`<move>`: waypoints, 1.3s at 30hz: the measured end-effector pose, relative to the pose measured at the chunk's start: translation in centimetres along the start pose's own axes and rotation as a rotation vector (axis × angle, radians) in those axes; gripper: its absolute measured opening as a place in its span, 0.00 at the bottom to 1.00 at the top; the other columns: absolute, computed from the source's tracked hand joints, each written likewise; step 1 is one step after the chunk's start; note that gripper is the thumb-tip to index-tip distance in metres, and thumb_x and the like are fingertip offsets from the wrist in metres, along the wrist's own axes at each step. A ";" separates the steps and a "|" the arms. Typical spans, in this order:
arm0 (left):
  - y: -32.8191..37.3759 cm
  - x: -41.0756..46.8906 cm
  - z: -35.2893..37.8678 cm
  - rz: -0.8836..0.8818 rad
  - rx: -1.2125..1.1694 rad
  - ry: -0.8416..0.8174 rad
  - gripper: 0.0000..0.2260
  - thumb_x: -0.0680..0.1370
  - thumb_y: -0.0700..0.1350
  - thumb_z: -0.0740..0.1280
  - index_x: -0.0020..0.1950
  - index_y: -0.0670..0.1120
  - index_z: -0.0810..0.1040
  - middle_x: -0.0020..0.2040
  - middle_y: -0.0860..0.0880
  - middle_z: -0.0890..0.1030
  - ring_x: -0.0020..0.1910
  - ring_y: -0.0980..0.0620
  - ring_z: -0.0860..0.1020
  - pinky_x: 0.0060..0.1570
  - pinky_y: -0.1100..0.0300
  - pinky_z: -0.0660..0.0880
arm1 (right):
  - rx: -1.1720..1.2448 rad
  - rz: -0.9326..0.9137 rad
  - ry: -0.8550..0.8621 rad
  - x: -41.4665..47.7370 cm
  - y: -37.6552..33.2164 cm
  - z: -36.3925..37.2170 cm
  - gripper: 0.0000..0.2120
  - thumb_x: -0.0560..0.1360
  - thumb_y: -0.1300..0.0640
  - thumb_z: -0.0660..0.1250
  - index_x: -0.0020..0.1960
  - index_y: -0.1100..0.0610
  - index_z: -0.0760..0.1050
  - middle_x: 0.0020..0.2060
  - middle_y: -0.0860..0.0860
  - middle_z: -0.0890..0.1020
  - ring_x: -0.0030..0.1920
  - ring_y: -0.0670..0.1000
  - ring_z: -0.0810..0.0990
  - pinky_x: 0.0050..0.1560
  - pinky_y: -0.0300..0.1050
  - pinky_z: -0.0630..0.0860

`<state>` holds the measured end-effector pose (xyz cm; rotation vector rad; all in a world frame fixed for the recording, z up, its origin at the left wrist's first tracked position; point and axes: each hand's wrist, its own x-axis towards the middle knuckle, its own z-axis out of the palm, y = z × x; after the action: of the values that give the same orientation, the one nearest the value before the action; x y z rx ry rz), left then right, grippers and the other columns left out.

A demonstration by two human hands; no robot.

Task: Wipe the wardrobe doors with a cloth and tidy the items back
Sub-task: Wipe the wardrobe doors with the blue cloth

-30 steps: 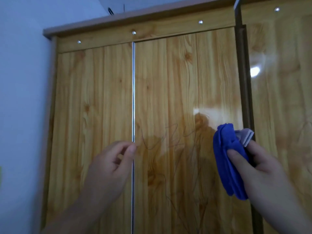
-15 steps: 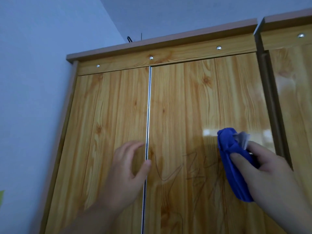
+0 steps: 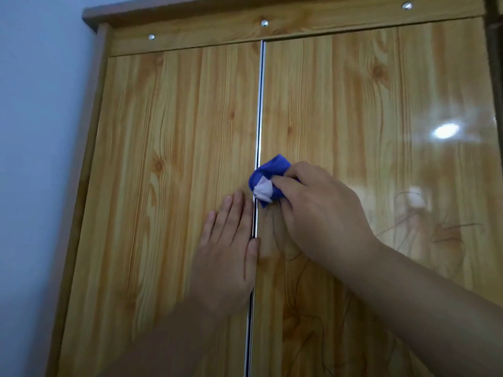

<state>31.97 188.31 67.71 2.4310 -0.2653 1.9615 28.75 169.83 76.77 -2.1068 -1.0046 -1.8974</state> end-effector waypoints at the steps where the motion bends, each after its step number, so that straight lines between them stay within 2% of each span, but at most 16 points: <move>1: -0.1 0.0 0.0 0.002 0.003 0.004 0.27 0.87 0.51 0.47 0.86 0.46 0.53 0.86 0.49 0.51 0.85 0.51 0.47 0.83 0.51 0.43 | -0.017 -0.017 -0.003 0.0 0.0 0.7 0.09 0.75 0.63 0.68 0.53 0.58 0.83 0.46 0.53 0.81 0.42 0.55 0.79 0.37 0.51 0.76; 5: -0.3 -0.1 0.3 0.011 0.004 0.029 0.27 0.86 0.50 0.49 0.85 0.45 0.58 0.86 0.48 0.54 0.85 0.51 0.49 0.84 0.49 0.46 | -0.038 -0.093 0.015 -2.2 -0.1 2.9 0.08 0.73 0.65 0.69 0.51 0.58 0.82 0.45 0.53 0.80 0.39 0.55 0.76 0.38 0.51 0.76; 11: -0.6 -0.3 0.1 0.055 -0.011 0.012 0.28 0.86 0.53 0.45 0.85 0.44 0.52 0.86 0.46 0.52 0.86 0.49 0.47 0.83 0.46 0.47 | -0.012 -0.221 -0.092 -7.9 -0.9 4.1 0.10 0.77 0.64 0.61 0.51 0.57 0.80 0.45 0.52 0.78 0.38 0.52 0.71 0.37 0.50 0.75; 14: -0.5 -0.3 0.1 0.057 0.020 0.006 0.28 0.85 0.49 0.49 0.85 0.44 0.52 0.86 0.45 0.51 0.86 0.48 0.46 0.83 0.44 0.50 | -0.010 -0.259 -0.151 -9.4 -0.2 3.5 0.09 0.75 0.65 0.64 0.51 0.58 0.81 0.47 0.53 0.80 0.39 0.54 0.73 0.39 0.53 0.76; 16: -0.5 -0.3 0.2 0.049 0.029 0.015 0.28 0.85 0.50 0.49 0.85 0.44 0.52 0.86 0.45 0.52 0.86 0.49 0.47 0.83 0.44 0.51 | -0.015 -0.264 -0.174 -9.2 0.8 2.5 0.10 0.74 0.65 0.66 0.53 0.58 0.82 0.49 0.54 0.81 0.40 0.56 0.77 0.42 0.54 0.77; 19: -0.6 -0.4 0.6 0.045 0.021 0.037 0.28 0.86 0.51 0.49 0.85 0.45 0.54 0.86 0.45 0.53 0.86 0.49 0.48 0.83 0.45 0.50 | -0.022 -0.198 -0.118 -6.7 2.6 0.5 0.11 0.73 0.65 0.68 0.54 0.60 0.83 0.48 0.55 0.83 0.42 0.56 0.79 0.45 0.50 0.77; 21: -0.6 -0.4 0.6 0.042 0.022 0.046 0.28 0.86 0.51 0.49 0.85 0.45 0.53 0.86 0.45 0.53 0.86 0.49 0.48 0.83 0.45 0.50 | -0.043 -0.102 -0.047 -4.4 3.6 -0.8 0.10 0.73 0.66 0.70 0.54 0.62 0.83 0.49 0.56 0.83 0.44 0.58 0.80 0.45 0.53 0.78; 24: -0.6 -0.5 0.6 0.036 0.015 0.040 0.28 0.86 0.51 0.49 0.85 0.45 0.53 0.86 0.46 0.53 0.86 0.49 0.47 0.83 0.45 0.49 | -0.010 0.082 0.093 -1.8 4.7 -1.6 0.09 0.78 0.65 0.67 0.57 0.63 0.83 0.52 0.57 0.82 0.47 0.59 0.82 0.45 0.58 0.80; 27: -0.5 -0.4 0.6 0.031 0.012 0.048 0.26 0.87 0.51 0.47 0.85 0.46 0.53 0.86 0.46 0.53 0.85 0.50 0.48 0.83 0.45 0.50 | -0.006 0.125 0.162 -1.5 4.1 -0.5 0.10 0.79 0.66 0.67 0.58 0.62 0.83 0.53 0.56 0.82 0.46 0.57 0.82 0.44 0.54 0.80; 29: -0.5 -0.4 0.8 0.033 0.009 0.049 0.26 0.87 0.51 0.47 0.85 0.46 0.52 0.86 0.46 0.53 0.85 0.50 0.48 0.83 0.46 0.49 | 0.029 0.073 0.124 -2.7 2.7 1.0 0.10 0.76 0.66 0.68 0.56 0.59 0.83 0.52 0.54 0.81 0.44 0.55 0.81 0.44 0.48 0.79; 32: -0.7 -0.3 0.7 0.038 0.007 0.041 0.26 0.86 0.49 0.49 0.85 0.47 0.51 0.86 0.47 0.52 0.85 0.50 0.47 0.83 0.49 0.45 | 0.057 -0.129 -0.051 -6.6 0.0 3.2 0.09 0.74 0.61 0.68 0.53 0.54 0.79 0.49 0.50 0.78 0.43 0.51 0.75 0.45 0.41 0.72; 35: -0.7 -0.3 0.6 0.035 -0.023 0.049 0.26 0.86 0.49 0.48 0.84 0.45 0.55 0.86 0.47 0.54 0.85 0.51 0.48 0.83 0.49 0.45 | 0.024 -0.337 -0.168 -10.5 -0.6 4.1 0.07 0.75 0.59 0.65 0.52 0.54 0.77 0.48 0.51 0.78 0.40 0.51 0.72 0.38 0.47 0.72; 39: -0.5 -0.4 0.4 0.024 -0.041 0.055 0.25 0.87 0.50 0.47 0.84 0.46 0.54 0.86 0.48 0.53 0.85 0.51 0.48 0.83 0.48 0.48 | -0.033 -0.429 -0.213 -10.4 1.8 2.6 0.09 0.76 0.56 0.64 0.55 0.52 0.80 0.50 0.49 0.80 0.40 0.52 0.77 0.36 0.48 0.76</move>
<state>32.37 188.80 67.27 2.3558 -0.3317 2.0088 32.11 165.80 67.27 -2.2943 -1.5920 -1.8923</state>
